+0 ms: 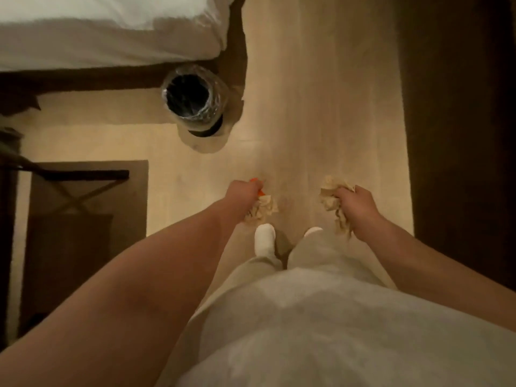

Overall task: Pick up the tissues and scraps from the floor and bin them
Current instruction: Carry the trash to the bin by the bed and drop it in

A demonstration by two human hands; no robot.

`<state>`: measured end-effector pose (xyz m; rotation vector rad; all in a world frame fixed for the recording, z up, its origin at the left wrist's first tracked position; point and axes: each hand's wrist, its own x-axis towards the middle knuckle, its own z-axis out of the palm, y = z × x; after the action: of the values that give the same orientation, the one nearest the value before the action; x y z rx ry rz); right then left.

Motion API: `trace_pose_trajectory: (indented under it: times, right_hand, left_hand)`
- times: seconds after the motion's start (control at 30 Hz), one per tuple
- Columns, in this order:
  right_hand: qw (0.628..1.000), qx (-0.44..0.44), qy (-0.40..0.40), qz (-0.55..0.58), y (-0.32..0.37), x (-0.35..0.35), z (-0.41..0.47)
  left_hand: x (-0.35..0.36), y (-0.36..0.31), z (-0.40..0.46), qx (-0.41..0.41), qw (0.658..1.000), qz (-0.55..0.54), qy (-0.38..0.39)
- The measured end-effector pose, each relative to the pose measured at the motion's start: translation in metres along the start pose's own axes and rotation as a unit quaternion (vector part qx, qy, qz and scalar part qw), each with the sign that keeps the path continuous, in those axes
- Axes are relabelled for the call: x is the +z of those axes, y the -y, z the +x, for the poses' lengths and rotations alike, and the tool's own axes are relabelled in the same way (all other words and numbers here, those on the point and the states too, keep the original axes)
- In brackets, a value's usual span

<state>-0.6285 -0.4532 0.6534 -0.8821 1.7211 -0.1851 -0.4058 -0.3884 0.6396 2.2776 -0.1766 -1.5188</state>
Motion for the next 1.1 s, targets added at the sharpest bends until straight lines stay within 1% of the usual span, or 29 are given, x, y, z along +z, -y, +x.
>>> trace_pose_trajectory:
  times: [0.07,0.13,0.3,0.47,0.57,0.7,0.8,0.93,1.03,1.1]
  right_hand:
    - [0.998,-0.031,0.030,-0.035,0.041,0.025,0.013]
    - [0.995,-0.056,0.057,-0.063,0.077,0.044,0.027]
    - [0.984,-0.069,0.110,-0.121,0.171,0.095,0.065]
    - [0.959,-0.086,0.181,-0.200,0.248,0.145,0.091]
    - [0.940,-0.101,0.223,-0.237,0.294,0.186,0.104]
    - [0.922,-0.087,0.260,-0.273,0.339,0.237,0.121]
    - [0.914,-0.066,0.261,-0.302,0.362,0.279,0.140]
    - [0.918,-0.021,0.239,-0.316,0.382,0.332,0.162]
    - [0.921,0.002,0.233,-0.312,0.393,0.373,0.181]
    - [0.922,0.018,0.219,-0.317,0.395,0.400,0.205]
  left_hand:
    - [-0.032,-0.007,0.012,-0.033,0.997,-0.064,-0.033]
    - [-0.055,-0.016,0.025,-0.059,0.991,-0.107,-0.054]
    - [-0.102,-0.057,0.053,-0.106,0.967,-0.205,-0.111]
    - [-0.135,-0.098,0.070,-0.136,0.944,-0.263,-0.143]
    - [-0.160,-0.119,0.087,-0.153,0.919,-0.323,-0.166]
    - [-0.188,-0.132,0.118,-0.177,0.893,-0.378,-0.169]
    - [-0.213,-0.137,0.152,-0.197,0.880,-0.402,-0.157]
    - [-0.252,-0.147,0.196,-0.211,0.883,-0.394,-0.143]
    - [-0.274,-0.151,0.232,-0.208,0.901,-0.365,-0.108]
    - [-0.284,-0.154,0.262,-0.218,0.906,-0.353,-0.086]
